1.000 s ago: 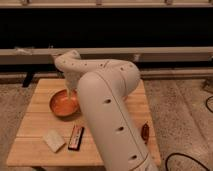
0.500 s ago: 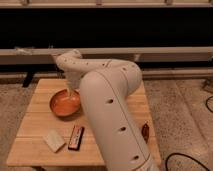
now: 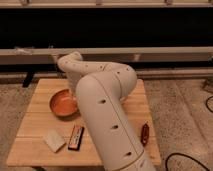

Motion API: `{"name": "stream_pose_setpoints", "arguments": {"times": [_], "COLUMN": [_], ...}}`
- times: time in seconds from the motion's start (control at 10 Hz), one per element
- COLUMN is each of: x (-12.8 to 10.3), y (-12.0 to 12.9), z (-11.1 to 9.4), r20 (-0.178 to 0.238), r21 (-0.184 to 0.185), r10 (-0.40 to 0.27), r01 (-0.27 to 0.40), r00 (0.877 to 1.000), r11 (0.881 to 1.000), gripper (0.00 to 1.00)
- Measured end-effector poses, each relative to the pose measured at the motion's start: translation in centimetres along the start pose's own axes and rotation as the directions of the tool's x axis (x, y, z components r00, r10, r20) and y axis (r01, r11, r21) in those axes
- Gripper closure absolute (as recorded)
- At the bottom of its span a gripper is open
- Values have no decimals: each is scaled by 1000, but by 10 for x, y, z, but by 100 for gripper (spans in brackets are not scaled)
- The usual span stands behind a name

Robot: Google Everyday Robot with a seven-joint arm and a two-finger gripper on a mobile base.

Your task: Drag the ceramic bowl in a circle

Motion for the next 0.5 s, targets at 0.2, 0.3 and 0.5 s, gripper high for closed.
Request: {"name": "stream_pose_setpoints", "arguments": {"times": [0.2,0.3,0.5], "x": [-1,-2,-4], "y": [-4,-7,-7], "z": [10,16,23], "r20": [-30,-52,-82], "r21": [-15,-21,-29], "r10": [16,24,36], "r01": [-16,-25,-39], "r00": [999,998,996], "r11": [1000,999,999], "gripper": [59,70,88]}}
